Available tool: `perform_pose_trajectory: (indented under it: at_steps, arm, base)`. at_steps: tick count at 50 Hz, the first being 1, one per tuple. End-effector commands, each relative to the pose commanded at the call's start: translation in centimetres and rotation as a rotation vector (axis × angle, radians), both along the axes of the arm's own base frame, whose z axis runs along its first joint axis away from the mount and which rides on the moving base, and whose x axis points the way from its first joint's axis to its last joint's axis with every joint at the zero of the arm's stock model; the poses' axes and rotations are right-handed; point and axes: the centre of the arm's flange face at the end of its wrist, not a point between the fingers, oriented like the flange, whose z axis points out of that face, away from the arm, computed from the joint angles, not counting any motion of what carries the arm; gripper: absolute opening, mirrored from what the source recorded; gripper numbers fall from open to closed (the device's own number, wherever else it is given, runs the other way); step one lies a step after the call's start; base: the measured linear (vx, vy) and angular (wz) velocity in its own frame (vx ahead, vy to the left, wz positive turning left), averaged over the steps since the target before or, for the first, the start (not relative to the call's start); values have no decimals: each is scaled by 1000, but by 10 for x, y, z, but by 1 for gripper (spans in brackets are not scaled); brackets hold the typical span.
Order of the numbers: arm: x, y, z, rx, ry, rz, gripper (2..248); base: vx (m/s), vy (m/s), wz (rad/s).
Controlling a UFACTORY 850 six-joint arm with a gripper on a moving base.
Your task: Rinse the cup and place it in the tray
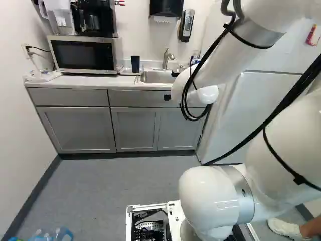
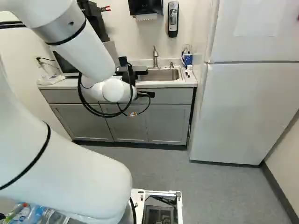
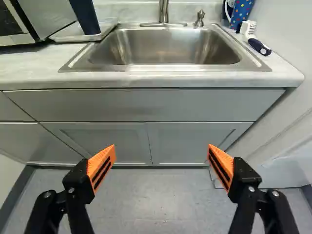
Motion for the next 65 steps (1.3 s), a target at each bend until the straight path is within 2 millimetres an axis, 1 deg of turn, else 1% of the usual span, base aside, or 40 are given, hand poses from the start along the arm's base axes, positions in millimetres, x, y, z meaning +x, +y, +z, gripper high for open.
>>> perform_pose_trajectory:
  at_steps: [15,31,48,65]
  arm:
    - [-25,6,-25,2,-56,12,247]
    - [-49,11,-45,3,-103,21,247]
    - [-68,14,-59,3,-140,27,247]
    - [-81,16,-68,3,-164,31,247]
  base:
    - [0,0,0]
    - [0,0,0]
    - [0,0,0]
    - [0,0,0]
